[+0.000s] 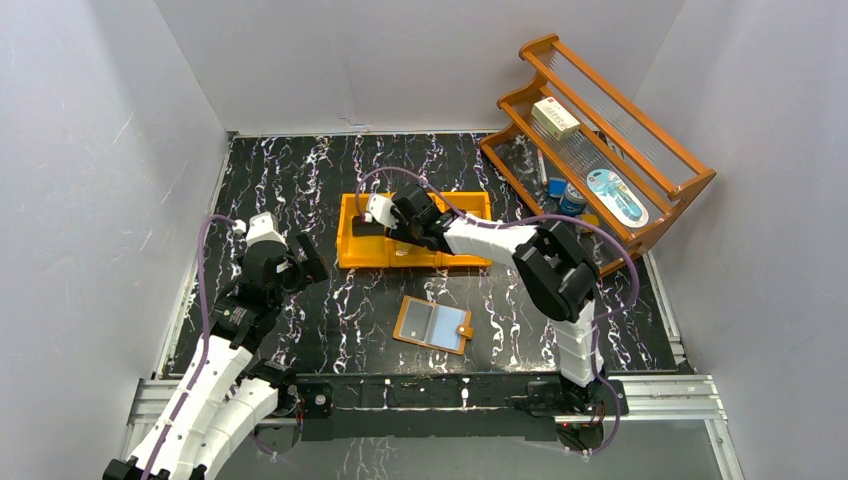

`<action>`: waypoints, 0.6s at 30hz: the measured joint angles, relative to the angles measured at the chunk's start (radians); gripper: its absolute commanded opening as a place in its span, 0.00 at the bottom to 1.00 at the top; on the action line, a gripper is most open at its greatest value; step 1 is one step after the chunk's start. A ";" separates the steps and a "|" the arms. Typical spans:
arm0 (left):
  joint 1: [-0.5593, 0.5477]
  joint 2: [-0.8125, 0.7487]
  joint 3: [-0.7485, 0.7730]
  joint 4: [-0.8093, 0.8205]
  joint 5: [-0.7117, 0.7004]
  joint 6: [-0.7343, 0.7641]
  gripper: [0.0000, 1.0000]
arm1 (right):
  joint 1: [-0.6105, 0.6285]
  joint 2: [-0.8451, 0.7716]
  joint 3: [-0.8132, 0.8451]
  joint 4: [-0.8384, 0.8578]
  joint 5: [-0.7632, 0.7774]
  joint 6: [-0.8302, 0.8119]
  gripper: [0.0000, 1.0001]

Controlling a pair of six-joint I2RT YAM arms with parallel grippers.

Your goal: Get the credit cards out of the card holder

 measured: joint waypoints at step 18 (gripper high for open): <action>0.000 0.018 0.000 0.001 0.010 0.000 0.98 | -0.005 -0.573 -0.237 0.012 -0.040 0.943 0.54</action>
